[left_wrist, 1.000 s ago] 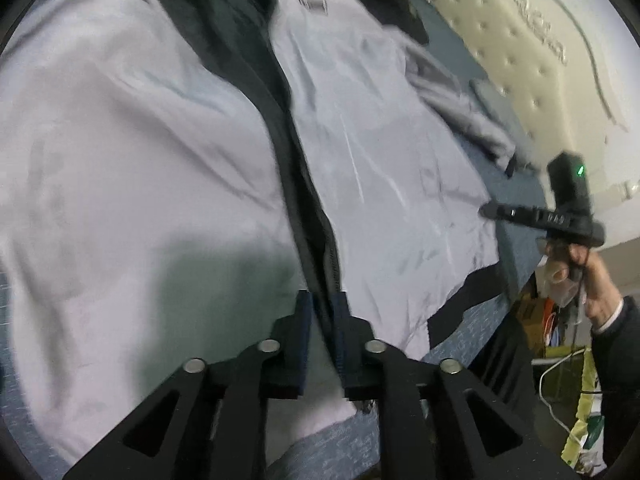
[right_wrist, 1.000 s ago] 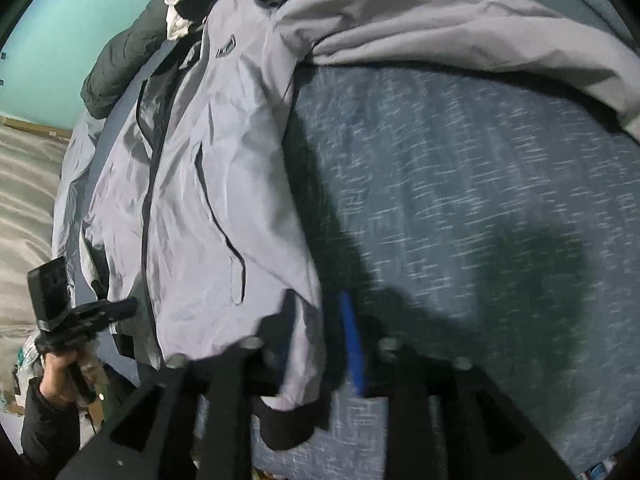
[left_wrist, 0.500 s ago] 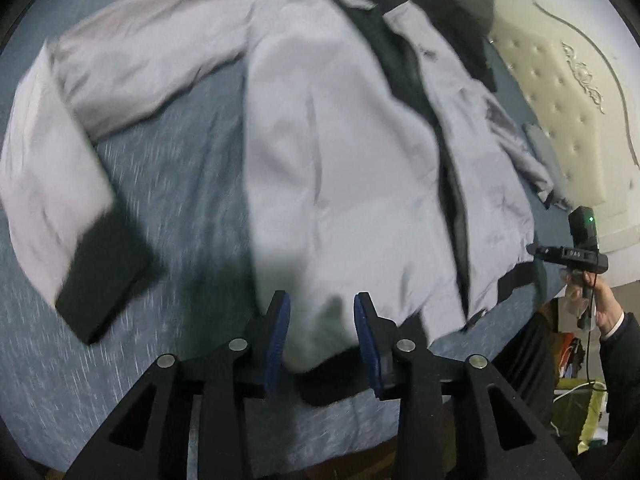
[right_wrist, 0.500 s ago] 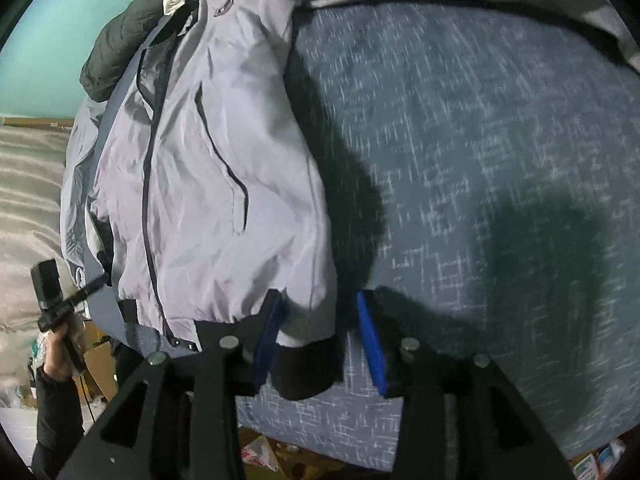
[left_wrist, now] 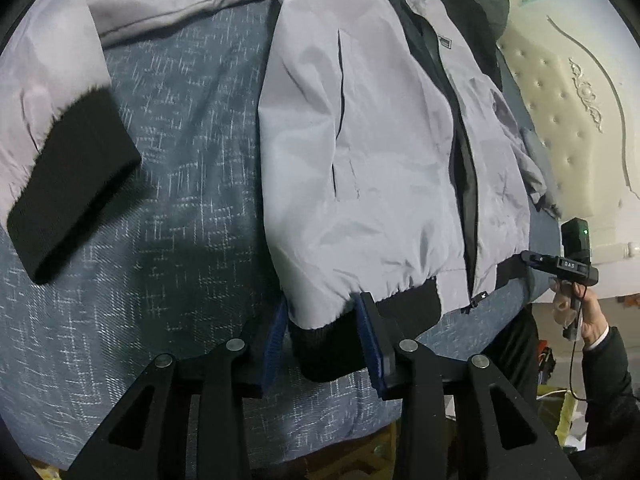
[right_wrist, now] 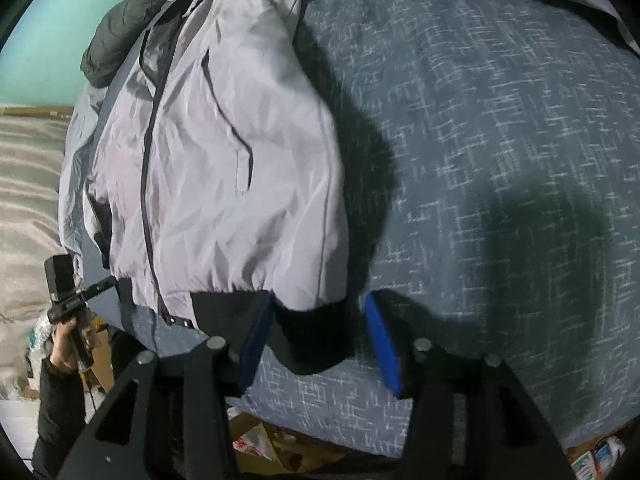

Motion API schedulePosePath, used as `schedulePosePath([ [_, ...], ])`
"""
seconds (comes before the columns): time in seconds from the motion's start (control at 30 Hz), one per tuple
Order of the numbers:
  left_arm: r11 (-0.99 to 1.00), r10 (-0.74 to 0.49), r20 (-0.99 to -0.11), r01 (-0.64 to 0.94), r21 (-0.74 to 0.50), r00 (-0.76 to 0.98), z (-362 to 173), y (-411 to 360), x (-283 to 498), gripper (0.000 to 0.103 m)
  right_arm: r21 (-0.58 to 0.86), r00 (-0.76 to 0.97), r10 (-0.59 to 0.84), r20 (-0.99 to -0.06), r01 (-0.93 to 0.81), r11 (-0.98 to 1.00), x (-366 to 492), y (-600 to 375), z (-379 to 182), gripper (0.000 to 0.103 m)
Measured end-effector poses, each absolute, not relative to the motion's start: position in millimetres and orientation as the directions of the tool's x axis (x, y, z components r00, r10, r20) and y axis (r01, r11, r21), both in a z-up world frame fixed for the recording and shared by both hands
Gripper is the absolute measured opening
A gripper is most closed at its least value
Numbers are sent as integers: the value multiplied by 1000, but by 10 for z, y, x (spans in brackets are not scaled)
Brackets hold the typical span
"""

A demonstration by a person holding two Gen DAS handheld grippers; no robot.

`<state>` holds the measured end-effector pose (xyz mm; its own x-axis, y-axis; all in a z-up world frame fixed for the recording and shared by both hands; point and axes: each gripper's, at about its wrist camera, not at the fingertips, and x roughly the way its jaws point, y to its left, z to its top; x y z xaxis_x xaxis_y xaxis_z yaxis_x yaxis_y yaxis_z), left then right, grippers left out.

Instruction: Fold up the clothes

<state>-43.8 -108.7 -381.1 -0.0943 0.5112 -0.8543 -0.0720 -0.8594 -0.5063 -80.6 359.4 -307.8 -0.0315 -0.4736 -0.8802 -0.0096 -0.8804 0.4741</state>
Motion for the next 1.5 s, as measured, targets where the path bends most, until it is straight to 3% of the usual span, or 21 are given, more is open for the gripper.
schedulePosePath([
  [0.1, -858, 514, -853, -61, -510, -97, -3849, -1069, -429, 37, 458, -30, -458, -889, 9, -889, -780, 3520, -3101, 47],
  [0.17, -862, 506, -856, -74, -501, -102, -3838, -1054, -410, 37, 458, -35, -458, -888, 21, -889, -767, 3486, -3102, 35],
  [0.3, -862, 506, -854, -99, -497, -119, -3768, -1020, -380, 25, 448, -50, -449, -892, 42, -893, -750, 3444, -3064, 19],
  [0.4, -860, 510, -851, -105, -500, -122, -3731, -1016, -379, 20, 448, -60, -452, -890, 58, -892, -750, 3431, -3015, 14],
  [0.5, -858, 514, -850, -97, -505, -119, -3728, -1011, -382, 21, 451, -67, -455, -888, 68, -890, -748, 3425, -2976, 13],
  [0.6, -854, 519, -850, -83, -513, -92, -3797, -998, -375, 40, 458, -67, -461, -885, 65, -887, -749, 3422, -2974, 14],
  [0.7, -850, 525, -849, -70, -521, -54, -3904, -975, -362, 42, 471, -63, -472, -879, 40, -881, -763, 3464, -2989, 17],
  [0.8, -849, 527, -847, -74, -523, -67, -3927, -952, -361, 39, 471, -62, -472, -880, 29, -882, -758, 3454, -3009, 18],
  [0.9, -856, 515, -854, -106, -507, -75, -3878, -903, -361, 15, 449, -71, -452, -889, 55, -892, -735, 3389, -2976, 16],
  [0.93, -855, 515, -853, -115, -506, -76, -3857, -892, -361, 13, 445, -74, -448, -891, 61, -894, -731, 3379, -2952, 15],
  [1.1, -849, 520, -849, -159, -503, -92, -3628, -844, -322, 9, 431, -84, -438, -895, 92, -898, -699, 3360, -2823, 8],
  [1.5, -837, 536, -834, -218, -503, -134, -3037, -960, 15, 7, 438, -75, -453, -888, 160, -885, -354, 3362, -2327, 6],
])
